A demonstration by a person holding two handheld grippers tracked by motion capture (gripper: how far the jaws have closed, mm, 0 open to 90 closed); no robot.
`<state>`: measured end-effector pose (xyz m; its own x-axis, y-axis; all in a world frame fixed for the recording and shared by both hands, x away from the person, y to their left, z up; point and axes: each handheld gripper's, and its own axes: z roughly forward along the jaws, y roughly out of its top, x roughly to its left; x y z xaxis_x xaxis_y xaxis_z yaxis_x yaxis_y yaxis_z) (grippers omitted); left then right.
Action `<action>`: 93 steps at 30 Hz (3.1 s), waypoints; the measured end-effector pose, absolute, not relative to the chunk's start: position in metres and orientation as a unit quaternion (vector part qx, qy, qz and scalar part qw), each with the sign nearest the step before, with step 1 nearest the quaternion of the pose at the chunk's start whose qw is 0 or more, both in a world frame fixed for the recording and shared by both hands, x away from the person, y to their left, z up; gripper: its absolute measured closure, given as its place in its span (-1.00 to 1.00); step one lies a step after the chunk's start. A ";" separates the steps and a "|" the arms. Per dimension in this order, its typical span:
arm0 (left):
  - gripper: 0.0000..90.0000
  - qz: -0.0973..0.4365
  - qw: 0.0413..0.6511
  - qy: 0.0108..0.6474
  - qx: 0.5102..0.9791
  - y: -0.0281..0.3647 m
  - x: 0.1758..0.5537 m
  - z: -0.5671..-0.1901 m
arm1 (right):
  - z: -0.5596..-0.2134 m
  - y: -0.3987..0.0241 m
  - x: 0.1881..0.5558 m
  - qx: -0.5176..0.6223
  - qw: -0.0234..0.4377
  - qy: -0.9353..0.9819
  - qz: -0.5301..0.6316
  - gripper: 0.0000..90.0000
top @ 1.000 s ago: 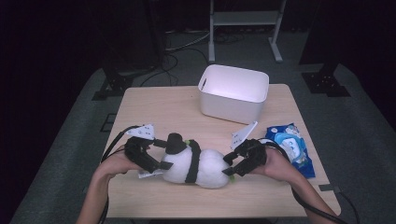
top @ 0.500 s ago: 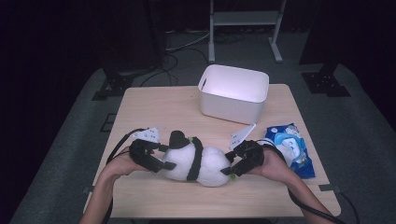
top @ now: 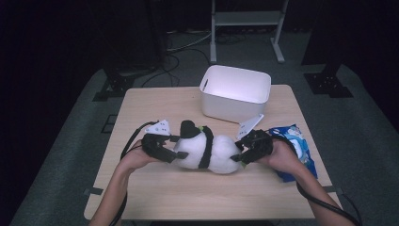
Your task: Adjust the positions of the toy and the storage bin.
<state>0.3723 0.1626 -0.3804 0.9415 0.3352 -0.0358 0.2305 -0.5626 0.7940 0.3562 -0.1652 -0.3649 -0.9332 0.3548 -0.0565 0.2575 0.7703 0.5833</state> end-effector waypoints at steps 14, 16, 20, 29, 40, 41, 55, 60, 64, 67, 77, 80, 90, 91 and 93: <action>-0.42 0.017 0.430 0.176 0.885 0.163 0.370 -0.381 | -0.376 -0.179 0.354 0.176 0.051 0.929 0.320 -0.20; -0.43 0.016 0.434 0.179 0.883 0.165 0.369 -0.377 | -0.375 -0.179 0.352 0.171 0.045 0.930 0.322 -0.19; -0.47 0.013 0.437 0.182 0.881 0.167 0.369 -0.371 | -0.373 -0.179 0.350 0.167 0.030 0.931 0.323 -0.20; -0.50 0.021 0.442 0.182 0.878 0.164 0.369 -0.357 | -0.370 -0.177 0.346 0.149 0.015 0.932 0.329 -0.18; -0.45 0.012 0.428 0.171 0.887 0.170 0.360 -0.362 | -0.355 -0.181 0.352 0.152 -0.009 0.921 0.359 -0.13; -0.45 0.011 0.428 0.170 0.887 0.170 0.359 -0.362 | -0.352 -0.181 0.353 0.153 -0.006 0.919 0.363 -0.10; -0.45 0.008 0.426 0.159 0.890 0.174 0.352 -0.354 | -0.352 -0.149 0.363 0.136 -0.018 0.922 0.362 0.35; -0.51 0.028 0.427 0.165 0.889 0.172 0.353 -0.347 | -0.353 -0.146 0.356 0.124 -0.034 0.926 0.356 0.34; -0.59 0.032 0.421 0.172 0.890 0.167 0.355 -0.346 | -0.354 -0.144 0.351 0.115 -0.043 0.928 0.351 0.31; -0.61 0.031 0.418 0.175 0.891 0.165 0.357 -0.347 | -0.353 -0.145 0.351 0.115 -0.044 0.928 0.352 0.26; -0.65 0.039 0.417 0.180 0.890 0.164 0.359 -0.346 | -0.347 -0.150 0.355 0.129 -0.027 0.922 0.364 0.22; -0.65 0.040 0.420 0.179 0.889 0.164 0.358 -0.345 | -0.345 -0.150 0.355 0.131 -0.027 0.920 0.369 0.21; -0.74 0.034 0.417 0.179 0.890 0.162 0.359 -0.350 | -0.347 -0.145 0.359 0.137 -0.027 0.920 0.367 0.16; -0.72 0.031 0.416 0.176 0.892 0.161 0.358 -0.351 | -0.348 -0.144 0.360 0.136 -0.027 0.921 0.364 0.16; -0.67 0.027 0.410 0.169 0.896 0.160 0.357 -0.353 | -0.351 -0.142 0.359 0.135 -0.031 0.925 0.354 0.16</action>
